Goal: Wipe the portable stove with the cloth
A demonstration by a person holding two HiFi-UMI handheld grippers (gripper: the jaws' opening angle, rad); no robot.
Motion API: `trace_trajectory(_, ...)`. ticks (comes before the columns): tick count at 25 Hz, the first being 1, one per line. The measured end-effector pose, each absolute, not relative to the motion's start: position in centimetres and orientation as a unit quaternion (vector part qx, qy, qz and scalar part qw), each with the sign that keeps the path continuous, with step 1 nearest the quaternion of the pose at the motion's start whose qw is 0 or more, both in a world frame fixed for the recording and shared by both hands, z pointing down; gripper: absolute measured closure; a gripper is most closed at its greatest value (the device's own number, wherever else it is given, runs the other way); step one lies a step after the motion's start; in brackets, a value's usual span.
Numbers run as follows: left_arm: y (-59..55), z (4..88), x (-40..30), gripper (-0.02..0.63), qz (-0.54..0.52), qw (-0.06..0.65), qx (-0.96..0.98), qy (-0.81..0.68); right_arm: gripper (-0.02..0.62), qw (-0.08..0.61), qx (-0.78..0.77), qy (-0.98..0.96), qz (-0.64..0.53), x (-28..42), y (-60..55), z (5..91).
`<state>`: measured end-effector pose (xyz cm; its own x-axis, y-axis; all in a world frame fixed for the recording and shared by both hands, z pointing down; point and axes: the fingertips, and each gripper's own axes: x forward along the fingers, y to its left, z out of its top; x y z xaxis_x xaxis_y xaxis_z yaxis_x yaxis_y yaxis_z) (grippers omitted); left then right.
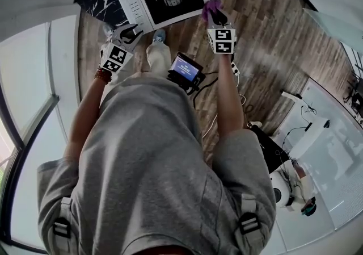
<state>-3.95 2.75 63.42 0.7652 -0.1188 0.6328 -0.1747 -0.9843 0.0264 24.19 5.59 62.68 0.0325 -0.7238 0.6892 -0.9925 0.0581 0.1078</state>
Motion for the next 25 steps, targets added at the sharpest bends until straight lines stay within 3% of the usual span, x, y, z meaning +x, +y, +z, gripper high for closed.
trace_trajectory(4,3.1,64.4,-4.0,0.451,0.344,0.045,0.935,-0.072,0.512,0.304,0.641,-0.666,0.231,23.7,5.5,63.0)
trace_trajectory(15,3.1,64.4,-3.8,0.437,0.34,0.055,0.936,-0.078,0.517,0.312,0.627,-0.663,0.266,22.9,5.3,63.1)
trace_trajectory(25,3.2,64.5,-3.6,0.414,0.341,0.059,0.934,-0.092,0.517,0.271,0.663,-0.64,0.279,22.1,5.5,63.1)
